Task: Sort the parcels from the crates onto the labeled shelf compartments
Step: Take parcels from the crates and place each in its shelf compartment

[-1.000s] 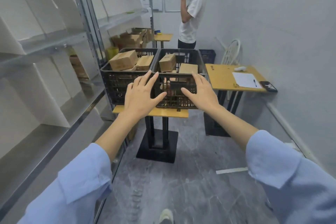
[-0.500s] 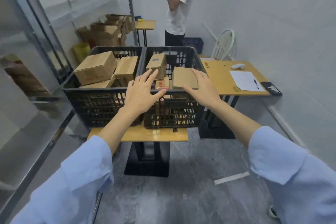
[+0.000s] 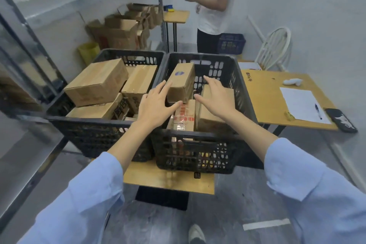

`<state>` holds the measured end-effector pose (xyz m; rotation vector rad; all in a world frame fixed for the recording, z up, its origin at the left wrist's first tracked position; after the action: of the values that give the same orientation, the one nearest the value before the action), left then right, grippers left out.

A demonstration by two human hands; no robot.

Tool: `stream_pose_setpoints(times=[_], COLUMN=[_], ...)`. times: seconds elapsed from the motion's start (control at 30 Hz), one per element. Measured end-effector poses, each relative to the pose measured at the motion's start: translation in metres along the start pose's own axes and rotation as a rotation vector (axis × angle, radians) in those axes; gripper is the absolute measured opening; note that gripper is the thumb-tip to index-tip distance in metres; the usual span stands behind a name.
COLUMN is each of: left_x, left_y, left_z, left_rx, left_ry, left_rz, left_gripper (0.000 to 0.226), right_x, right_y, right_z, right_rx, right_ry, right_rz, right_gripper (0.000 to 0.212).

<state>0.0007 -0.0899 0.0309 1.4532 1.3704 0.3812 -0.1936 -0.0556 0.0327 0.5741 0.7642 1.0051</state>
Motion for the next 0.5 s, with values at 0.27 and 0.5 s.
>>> stream_pose_setpoints(times=[0.27, 0.5], left_x=[-0.070, -0.087], left_y=[-0.054, -0.085], left_z=[0.020, 0.039], left_rx=[0.069, 0.065], left_ry=[0.156, 0.243], left_rz=[0.027, 0.057], left_gripper=[0.080, 0.082], right_x=[-0.089, -0.117], right_y=[-0.059, -0.102], right_z=[-0.039, -0.048], right_rx=[-0.071, -0.091], right_ry=[0.025, 0.063], right_rz=[0.117, 0.206], right_gripper=[0.079, 0.084])
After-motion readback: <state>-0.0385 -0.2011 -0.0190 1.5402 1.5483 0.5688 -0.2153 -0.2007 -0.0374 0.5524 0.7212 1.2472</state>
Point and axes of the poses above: each hand's wrist, its own x-axis away from the middle knuckle, its own y-axis out of the back of the hand, z = x × y, the point moved 5 cm from there along -x, towards the middle knuckle, and after that the axes turned 9 degrees about -z, right-handed, at the moved point
